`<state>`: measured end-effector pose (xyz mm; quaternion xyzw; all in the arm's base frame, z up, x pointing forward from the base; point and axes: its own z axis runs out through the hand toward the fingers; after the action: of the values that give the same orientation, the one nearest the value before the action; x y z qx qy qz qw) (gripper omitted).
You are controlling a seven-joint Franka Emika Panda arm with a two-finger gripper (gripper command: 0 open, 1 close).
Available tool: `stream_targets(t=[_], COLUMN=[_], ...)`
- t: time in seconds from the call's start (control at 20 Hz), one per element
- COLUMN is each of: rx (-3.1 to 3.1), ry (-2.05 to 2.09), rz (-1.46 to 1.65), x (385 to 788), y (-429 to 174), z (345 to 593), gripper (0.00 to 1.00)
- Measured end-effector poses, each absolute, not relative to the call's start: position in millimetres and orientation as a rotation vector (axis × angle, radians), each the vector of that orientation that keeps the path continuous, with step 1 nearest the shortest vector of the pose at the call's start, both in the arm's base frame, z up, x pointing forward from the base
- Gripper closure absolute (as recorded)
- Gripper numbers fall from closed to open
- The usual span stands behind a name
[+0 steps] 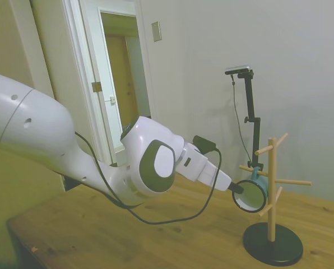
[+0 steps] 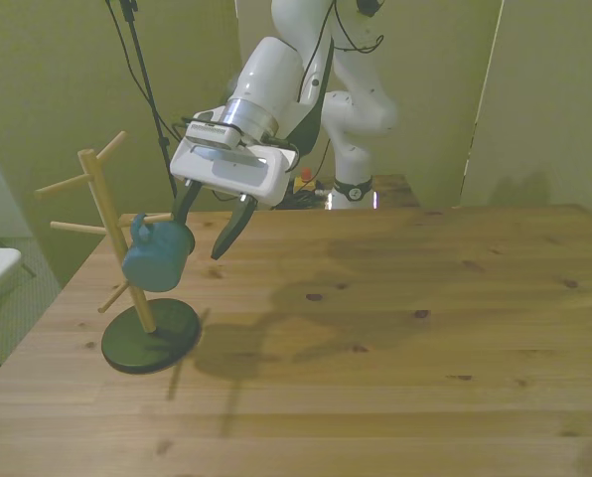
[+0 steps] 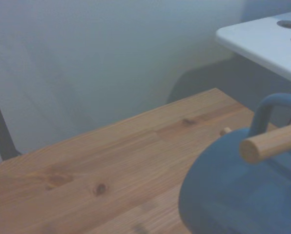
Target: Unload the mug
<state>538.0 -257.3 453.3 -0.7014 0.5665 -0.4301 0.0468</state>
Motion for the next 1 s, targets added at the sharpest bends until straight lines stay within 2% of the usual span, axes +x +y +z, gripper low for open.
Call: stream_targets(t=[0.1, 0.15, 0.3, 1.0], rx=[-2.145, -2.149, -2.160, -2.168], ry=[1.725, 1.722, 1.712, 1.711], rz=[-1.301, -1.293, -1.284, -1.289], x=[547.6, 551.2, 558.5, 559.8], y=[-257.9, -257.5, -256.0, -255.9], z=[445.5, 441.4, 434.8, 433.8], gripper=[0.00, 1.00, 1.00, 1.00])
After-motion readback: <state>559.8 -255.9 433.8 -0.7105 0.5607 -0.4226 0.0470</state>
